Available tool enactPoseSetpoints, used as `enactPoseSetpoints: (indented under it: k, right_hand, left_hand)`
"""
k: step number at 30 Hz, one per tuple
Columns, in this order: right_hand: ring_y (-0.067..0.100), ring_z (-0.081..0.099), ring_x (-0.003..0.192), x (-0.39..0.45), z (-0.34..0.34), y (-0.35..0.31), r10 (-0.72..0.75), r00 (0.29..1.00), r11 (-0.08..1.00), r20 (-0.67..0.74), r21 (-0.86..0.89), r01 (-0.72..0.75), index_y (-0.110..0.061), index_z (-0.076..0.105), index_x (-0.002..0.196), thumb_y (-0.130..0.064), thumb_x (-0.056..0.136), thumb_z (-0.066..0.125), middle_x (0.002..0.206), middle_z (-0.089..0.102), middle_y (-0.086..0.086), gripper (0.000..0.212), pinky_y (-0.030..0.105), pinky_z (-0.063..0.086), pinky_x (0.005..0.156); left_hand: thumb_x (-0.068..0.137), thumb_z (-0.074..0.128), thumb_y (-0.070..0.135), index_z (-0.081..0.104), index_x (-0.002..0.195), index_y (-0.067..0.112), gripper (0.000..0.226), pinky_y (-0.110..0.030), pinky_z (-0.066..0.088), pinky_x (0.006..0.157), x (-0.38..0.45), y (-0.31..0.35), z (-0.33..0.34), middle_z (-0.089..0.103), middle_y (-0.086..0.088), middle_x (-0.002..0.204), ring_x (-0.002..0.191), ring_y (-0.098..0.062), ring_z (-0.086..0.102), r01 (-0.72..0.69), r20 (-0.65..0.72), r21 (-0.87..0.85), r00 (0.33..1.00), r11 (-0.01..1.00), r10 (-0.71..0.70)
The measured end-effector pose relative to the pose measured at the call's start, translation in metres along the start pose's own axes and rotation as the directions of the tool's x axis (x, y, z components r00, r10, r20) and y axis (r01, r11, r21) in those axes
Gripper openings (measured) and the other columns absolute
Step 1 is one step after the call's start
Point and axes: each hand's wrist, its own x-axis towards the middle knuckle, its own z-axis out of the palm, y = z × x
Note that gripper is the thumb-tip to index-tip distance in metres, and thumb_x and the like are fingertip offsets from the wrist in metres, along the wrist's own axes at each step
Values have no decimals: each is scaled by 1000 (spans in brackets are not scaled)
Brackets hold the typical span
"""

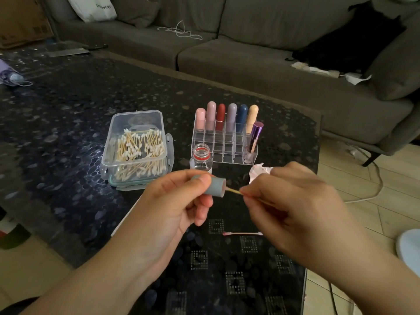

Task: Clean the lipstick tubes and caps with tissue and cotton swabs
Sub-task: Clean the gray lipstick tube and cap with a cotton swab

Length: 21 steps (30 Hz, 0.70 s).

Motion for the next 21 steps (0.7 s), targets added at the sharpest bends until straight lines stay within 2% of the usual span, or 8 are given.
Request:
enactPoseSetpoints:
  k: [2, 5, 9, 12, 14, 16, 18, 21]
  right_hand:
    - [12, 42, 59, -1, 0, 0, 1, 1000, 999, 26, 41, -2, -15, 65, 78, -23, 86, 52, 61, 52, -3, 17, 19, 33, 61]
    - [10, 40, 61, 1, -3, 1, 13, 1000, 999, -22, 46, -12, -13, 66, 80, -20, 87, 53, 61, 51, -4, 16, 16, 29, 63]
    - [10, 43, 59, -2, -2, 2, 1, 1000, 996, 30, 92, -4, -15, 65, 77, -23, 85, 54, 61, 52, -5, 15, 17, 34, 62]
    - [7, 46, 62, -2, -5, 3, 29, 999, 982, 37, 183, -35, -18, 65, 79, -24, 84, 55, 62, 54, -9, 13, 10, 35, 66]
    - [6, 45, 62, -1, -6, 3, 57, 998, 987, 16, 152, -58, -18, 66, 80, -24, 84, 54, 61, 52, -10, 14, 6, 33, 69]
    - [6, 44, 61, -1, -5, 3, 57, 998, 988, 36, 141, -62, -18, 65, 78, -24, 83, 54, 60, 51, -10, 13, 4, 31, 69]
    - [4, 45, 61, -2, -5, 2, 36, 997, 978, 64, 201, -49, -19, 64, 77, -25, 83, 55, 61, 52, -12, 12, 2, 31, 68]
    - [3, 45, 61, -2, -8, 3, 49, 998, 971, 25, 234, -54, -18, 66, 79, -24, 83, 56, 61, 45, -18, 12, 2, 31, 69]
  left_hand:
    - [61, 64, 23, 74, 72, 7, 22, -18, 38, 42, 0, 0, 1, 57, -15, 67, 48, -11, 46, 6, -6, -12, 1000, 1000, -6]
    - [61, 64, 23, 74, 71, 8, 20, -18, 37, 41, 0, 0, 1, 55, -11, 61, 48, -10, 45, 17, -1, -12, 1000, 1000, -17]
    - [61, 64, 23, 74, 69, 9, 19, -18, 37, 41, 1, 0, 0, 56, -18, 73, 48, -10, 45, 19, 0, -12, 1000, 1000, -19]
    - [60, 70, 20, 74, 70, 9, 16, -19, 37, 41, 1, -1, 0, 55, -18, 71, 47, -11, 45, 24, 14, -5, 1000, 1000, -24]
    - [64, 74, 14, 74, 73, 7, 12, -18, 38, 42, 2, -2, -1, 55, -15, 67, 48, -11, 45, 23, 39, 5, 999, 1000, -24]
    - [67, 65, 18, 74, 74, 7, 16, -19, 38, 43, 3, -3, -3, 58, -16, 72, 50, -10, 46, 12, 47, 6, 999, 1000, -12]
    - [69, 61, 18, 75, 74, 10, 17, -19, 39, 44, 2, -3, -3, 58, -16, 72, 52, -11, 48, 1, 53, -4, 999, 1000, -1]
    - [70, 59, 16, 75, 75, 13, 17, -19, 42, 47, 0, -4, -1, 60, -11, 67, 55, -12, 51, -16, 90, 5, 996, 1000, 16]
